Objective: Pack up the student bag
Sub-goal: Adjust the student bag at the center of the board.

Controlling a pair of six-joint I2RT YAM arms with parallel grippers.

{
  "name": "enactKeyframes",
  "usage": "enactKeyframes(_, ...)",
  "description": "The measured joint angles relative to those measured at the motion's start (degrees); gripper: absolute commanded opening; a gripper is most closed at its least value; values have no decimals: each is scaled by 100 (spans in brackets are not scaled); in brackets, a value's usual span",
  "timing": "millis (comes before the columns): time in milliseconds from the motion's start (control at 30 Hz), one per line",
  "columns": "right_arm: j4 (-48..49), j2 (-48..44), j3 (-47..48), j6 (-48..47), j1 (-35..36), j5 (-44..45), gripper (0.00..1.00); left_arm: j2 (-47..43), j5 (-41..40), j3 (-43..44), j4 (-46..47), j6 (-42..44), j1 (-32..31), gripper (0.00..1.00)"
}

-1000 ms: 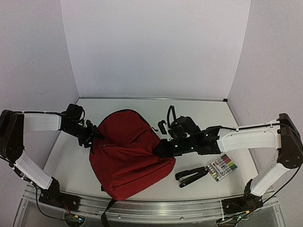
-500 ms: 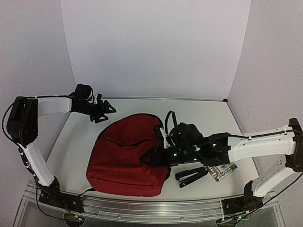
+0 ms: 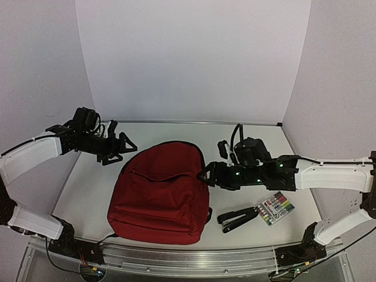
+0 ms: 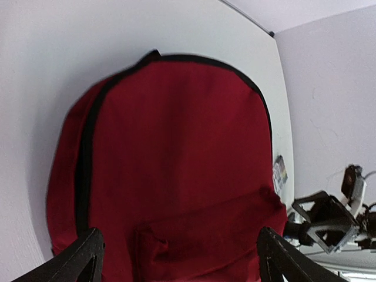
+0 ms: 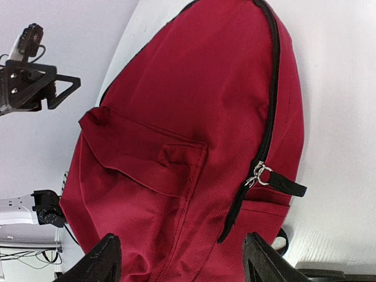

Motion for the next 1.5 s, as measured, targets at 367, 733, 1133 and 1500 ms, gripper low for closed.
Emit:
enactKeyframes(367,-17,349,199,-185,205,-549,64,-551,-60,-1036,-378,-642,-778,83)
enactKeyframes(733,-15,1275,710,54,729,-217,17,-440,-481,-942,-721,-236,-821,79)
enactKeyframes(1133,-268,1160,577,0,433,221,0,-23,-1671,-233,-996,493,-1366,83)
enactKeyframes(1500,-443,1067,520,-849,-175,212,0,681,-1866,823,-713,2038,-2244,86)
